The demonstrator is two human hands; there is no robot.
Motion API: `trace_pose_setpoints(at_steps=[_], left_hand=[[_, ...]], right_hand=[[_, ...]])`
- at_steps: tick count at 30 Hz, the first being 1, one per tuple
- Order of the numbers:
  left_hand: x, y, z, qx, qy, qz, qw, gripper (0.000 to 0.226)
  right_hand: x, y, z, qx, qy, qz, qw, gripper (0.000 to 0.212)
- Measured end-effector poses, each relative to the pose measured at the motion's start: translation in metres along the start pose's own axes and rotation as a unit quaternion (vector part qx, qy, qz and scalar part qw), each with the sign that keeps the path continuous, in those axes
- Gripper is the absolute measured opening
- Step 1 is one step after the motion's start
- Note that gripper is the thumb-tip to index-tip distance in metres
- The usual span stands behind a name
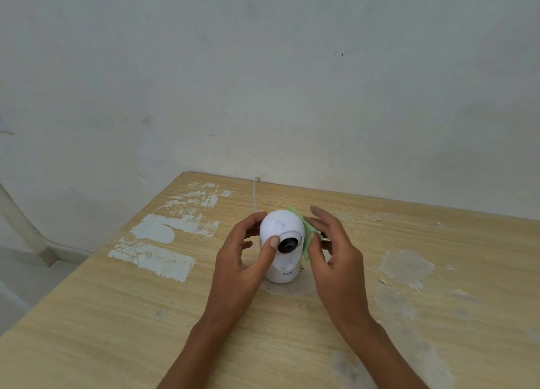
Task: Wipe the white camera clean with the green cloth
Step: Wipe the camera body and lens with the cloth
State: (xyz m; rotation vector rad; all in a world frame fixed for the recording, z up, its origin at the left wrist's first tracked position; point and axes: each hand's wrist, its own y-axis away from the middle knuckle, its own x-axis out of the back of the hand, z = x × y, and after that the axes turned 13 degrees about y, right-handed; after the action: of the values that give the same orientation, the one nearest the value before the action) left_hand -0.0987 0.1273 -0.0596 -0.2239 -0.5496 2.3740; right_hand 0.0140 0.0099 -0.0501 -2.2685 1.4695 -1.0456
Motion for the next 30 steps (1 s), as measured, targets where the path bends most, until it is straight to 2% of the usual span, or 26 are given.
trace_pose_setpoints(at_steps=[4, 9, 15, 20, 26, 30], left_hand=[[0.0, 0.0, 0.001, -0.003, -0.004, -0.001, 1.0, 0.041], [-0.001, 0.0, 0.001, -0.001, 0.002, 0.001, 1.0, 0.043], [0.0, 0.0, 0.002, 0.0, 0.0, 0.002, 1.0, 0.041], [0.001, 0.001, 0.0, -0.001, -0.005, 0.0, 1.0, 0.041], [0.001, 0.001, 0.0, -0.001, -0.003, -0.001, 1.0, 0.04], [0.002, 0.001, -0.001, -0.004, -0.012, -0.003, 1.0, 0.042]], right_hand=[[0.001, -0.003, -0.006, -0.001, -0.043, 0.004, 0.999, 0.047], [-0.003, 0.007, 0.001, -0.044, -0.02, -0.013, 0.999, 0.048], [-0.002, -0.008, -0.015, 0.012, -0.031, -0.001, 0.999, 0.044], [-0.005, -0.003, -0.008, -0.035, -0.029, -0.018, 0.999, 0.045], [-0.002, -0.002, -0.016, 0.009, -0.018, -0.004, 1.0, 0.044], [0.005, -0.004, -0.014, -0.029, -0.014, 0.015, 0.999, 0.043]])
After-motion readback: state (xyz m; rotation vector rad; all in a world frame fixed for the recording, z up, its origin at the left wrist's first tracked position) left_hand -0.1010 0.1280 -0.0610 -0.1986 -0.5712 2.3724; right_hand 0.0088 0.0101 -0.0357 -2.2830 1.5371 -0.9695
